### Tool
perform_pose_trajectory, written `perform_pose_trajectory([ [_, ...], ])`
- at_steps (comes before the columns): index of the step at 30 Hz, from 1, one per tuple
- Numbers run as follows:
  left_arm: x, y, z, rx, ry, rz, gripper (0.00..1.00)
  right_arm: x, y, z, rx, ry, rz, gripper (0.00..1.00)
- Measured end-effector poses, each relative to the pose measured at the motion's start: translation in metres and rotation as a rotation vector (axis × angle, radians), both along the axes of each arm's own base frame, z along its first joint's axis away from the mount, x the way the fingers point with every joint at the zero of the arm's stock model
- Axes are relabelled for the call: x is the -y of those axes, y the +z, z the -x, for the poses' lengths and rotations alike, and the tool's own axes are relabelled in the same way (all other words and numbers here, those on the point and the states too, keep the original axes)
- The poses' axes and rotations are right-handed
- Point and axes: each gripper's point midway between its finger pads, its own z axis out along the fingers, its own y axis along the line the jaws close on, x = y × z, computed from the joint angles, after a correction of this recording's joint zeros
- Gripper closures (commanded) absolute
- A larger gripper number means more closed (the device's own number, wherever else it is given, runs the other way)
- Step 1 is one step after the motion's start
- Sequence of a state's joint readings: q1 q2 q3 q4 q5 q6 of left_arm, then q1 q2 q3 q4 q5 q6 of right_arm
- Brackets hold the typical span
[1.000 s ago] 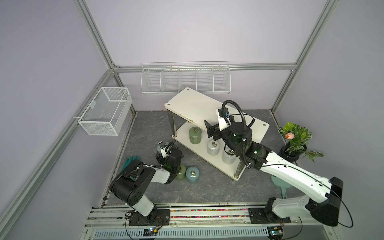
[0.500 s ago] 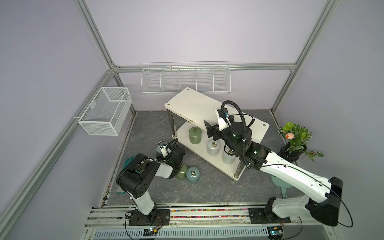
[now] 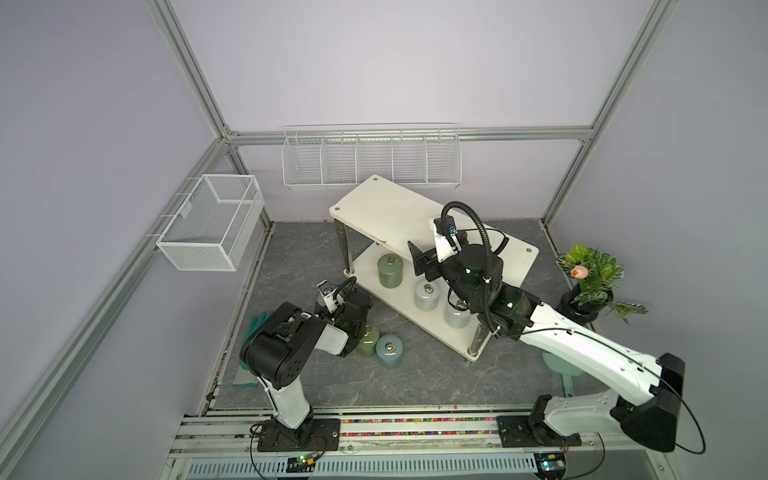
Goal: Remove the tea canisters from the shelf
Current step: Place the tea canister at the center of the board.
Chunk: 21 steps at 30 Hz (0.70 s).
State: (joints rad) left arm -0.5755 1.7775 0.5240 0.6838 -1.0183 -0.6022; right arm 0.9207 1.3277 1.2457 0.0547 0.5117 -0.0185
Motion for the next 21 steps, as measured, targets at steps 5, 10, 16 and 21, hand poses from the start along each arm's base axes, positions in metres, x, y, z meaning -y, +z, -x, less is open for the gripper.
perform_pose_trajectory([
  [5,0.002,0.000,-0.001,0.005,-0.005,0.001,0.05,0.000,0.000,0.000,0.001,-0.003,0.001,0.11],
  [10,0.003,0.001,-0.001,0.007,-0.009,0.001,0.01,0.000,0.000,0.000,0.003,-0.001,0.004,0.11],
  [16,0.009,0.012,0.006,0.004,-0.031,-0.008,0.01,0.000,0.000,0.000,0.006,-0.003,0.006,0.11],
  [21,0.008,0.045,0.011,0.059,-0.031,0.023,0.01,0.000,0.001,0.000,0.006,-0.003,0.006,0.11],
])
